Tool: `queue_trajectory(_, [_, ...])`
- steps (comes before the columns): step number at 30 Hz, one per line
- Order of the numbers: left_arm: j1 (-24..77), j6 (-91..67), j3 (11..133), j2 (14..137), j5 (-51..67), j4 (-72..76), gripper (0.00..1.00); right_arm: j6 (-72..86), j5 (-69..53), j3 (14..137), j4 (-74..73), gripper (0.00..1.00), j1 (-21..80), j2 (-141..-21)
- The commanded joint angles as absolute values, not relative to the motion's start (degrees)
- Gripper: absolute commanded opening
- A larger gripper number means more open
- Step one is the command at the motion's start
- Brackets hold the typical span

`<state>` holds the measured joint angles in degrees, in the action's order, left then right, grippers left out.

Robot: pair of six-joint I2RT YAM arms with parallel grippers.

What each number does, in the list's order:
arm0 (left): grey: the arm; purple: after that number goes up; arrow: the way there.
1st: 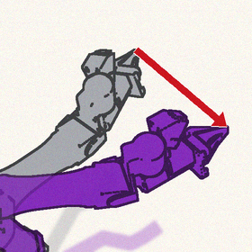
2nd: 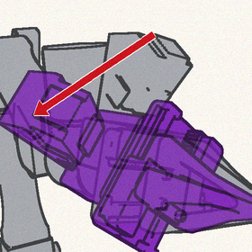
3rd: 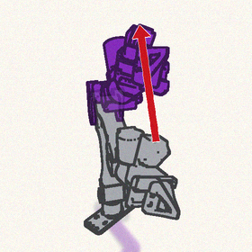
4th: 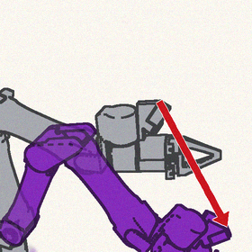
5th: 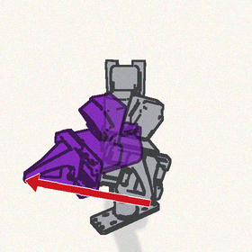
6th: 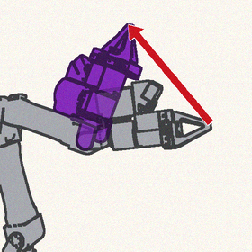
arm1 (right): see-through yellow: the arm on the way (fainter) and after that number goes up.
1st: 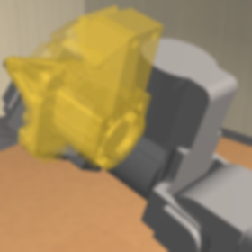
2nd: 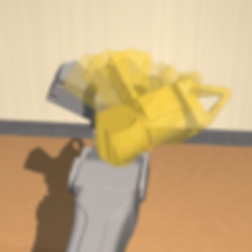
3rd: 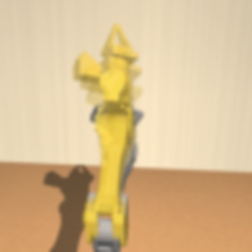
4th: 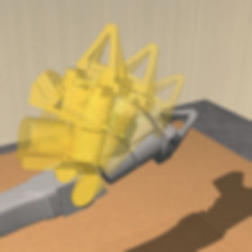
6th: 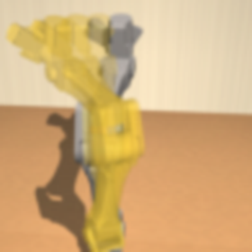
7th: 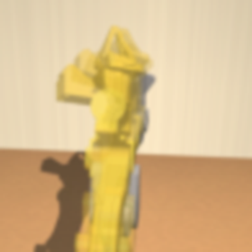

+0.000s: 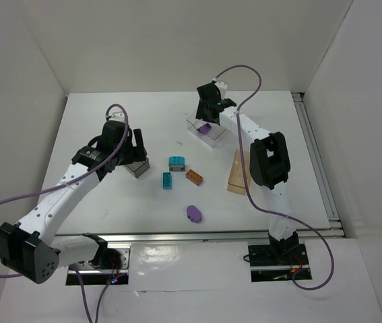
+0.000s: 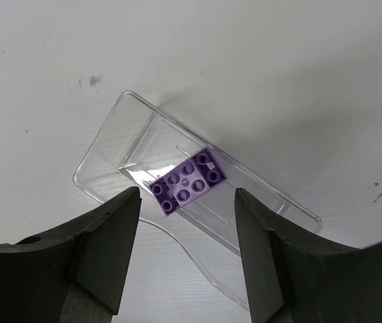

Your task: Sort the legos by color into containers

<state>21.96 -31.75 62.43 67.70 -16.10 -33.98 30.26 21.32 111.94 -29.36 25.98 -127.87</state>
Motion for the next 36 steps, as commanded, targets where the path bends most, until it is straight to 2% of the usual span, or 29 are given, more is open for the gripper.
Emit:
queue_trajectory(1, [22.76,-30.5,63.36,68.47,-13.72,-34.45,0.93,29.36,21.53,115.93,-31.29,0.66,25.75,-125.96])
queue_trajectory(6, [23.99,-30.5,63.37,69.79,-13.01,-34.45,0.91,28.21,20.22,110.06,-29.81,0.66,26.81,-119.11])
queue_trajectory(8, [24.61,-30.5,63.37,70.31,-12.49,-34.98,0.88,26.9,16.36,102.07,-27.61,0.65,28.82,-112.79])
queue_trajectory(14, [33.91,-36.73,61.52,75.65,-11.34,-34.46,0.83,30.05,18.11,83.09,-24.79,0.8,31.9,-99.26])
queue_trajectory(18, [38.23,-41.65,61.52,81.63,-14.67,-33.84,0.86,30.67,19.86,78.93,-25.57,0.87,31.29,-93.09])
queue_trajectory(26, [39.37,-44.65,62.05,92.71,-16.35,-29.18,0.86,30.67,22.5,75.15,-28.83,0.89,30.23,-85.52])
queue_trajectory(30, [39.37,-45.7,62.67,96.93,-17.14,-26.72,0.82,30.67,18.65,72.69,-28.31,0.89,27.86,-83.76])
queue_trajectory(33, [39.37,-46.23,63.98,100.27,-17.75,-26.19,0.76,30.67,18.63,72.08,-28.3,0.88,27.16,-83.14])
queue_trajectory(34, [39.37,-46.23,64.59,100.89,-17.75,-26.19,0.73,30.67,18.63,72.07,-28.3,0.88,26.64,-82.54])
queue_trajectory(36, [39.37,-46.23,65.12,101.43,-18.28,-26.19,0.62,30.67,18.63,71.55,-28.3,0.87,26.63,-82.53])
